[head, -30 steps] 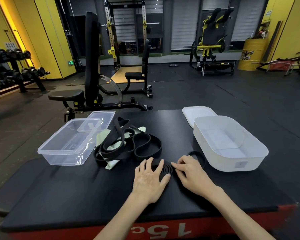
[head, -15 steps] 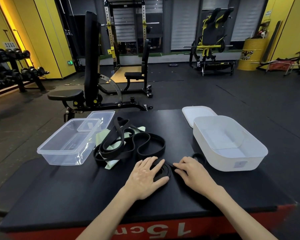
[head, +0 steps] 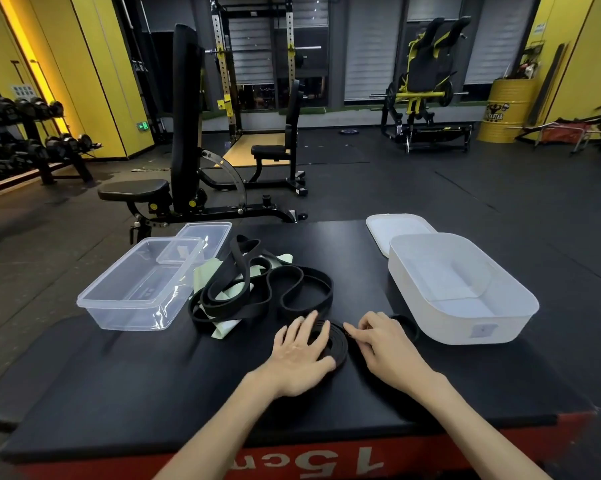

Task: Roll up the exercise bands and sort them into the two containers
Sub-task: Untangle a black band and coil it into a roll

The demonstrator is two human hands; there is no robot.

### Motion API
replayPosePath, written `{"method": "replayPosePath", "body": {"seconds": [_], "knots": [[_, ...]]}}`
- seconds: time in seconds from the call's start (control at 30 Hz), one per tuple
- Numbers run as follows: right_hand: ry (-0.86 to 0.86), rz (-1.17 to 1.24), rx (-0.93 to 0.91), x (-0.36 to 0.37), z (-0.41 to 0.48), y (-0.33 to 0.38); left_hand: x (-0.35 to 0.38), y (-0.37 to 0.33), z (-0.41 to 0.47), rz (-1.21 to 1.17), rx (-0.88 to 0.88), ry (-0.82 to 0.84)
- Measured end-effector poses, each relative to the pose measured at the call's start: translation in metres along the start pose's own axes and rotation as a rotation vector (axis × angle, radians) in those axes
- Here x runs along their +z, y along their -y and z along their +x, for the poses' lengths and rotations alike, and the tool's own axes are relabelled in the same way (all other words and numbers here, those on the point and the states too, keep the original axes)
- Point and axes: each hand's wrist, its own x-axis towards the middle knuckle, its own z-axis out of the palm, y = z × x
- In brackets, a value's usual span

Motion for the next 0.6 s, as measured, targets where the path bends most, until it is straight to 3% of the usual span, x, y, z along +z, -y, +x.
{"method": "replayPosePath", "body": {"seconds": [0.07,0.17,0.27,0.6], "knots": [[0.030,0.004,-0.029,-0.001,0.002,-0.002,-0.003,0.012,-0.001,0.077,0.102,0.012],[0.053,0.012,-0.058,-0.004,0.004,-0.004,-0.004,0.024,0.001,0.222,0.211,-0.115],[0.057,0.025,-0.050,-0.005,0.004,-0.003,-0.001,0.024,0.002,0.216,0.246,-0.187],[0.062,0.140,0.164,-0.007,-0.001,0.009,0.020,-0.010,0.001,0.092,-0.109,-0.300]]}}
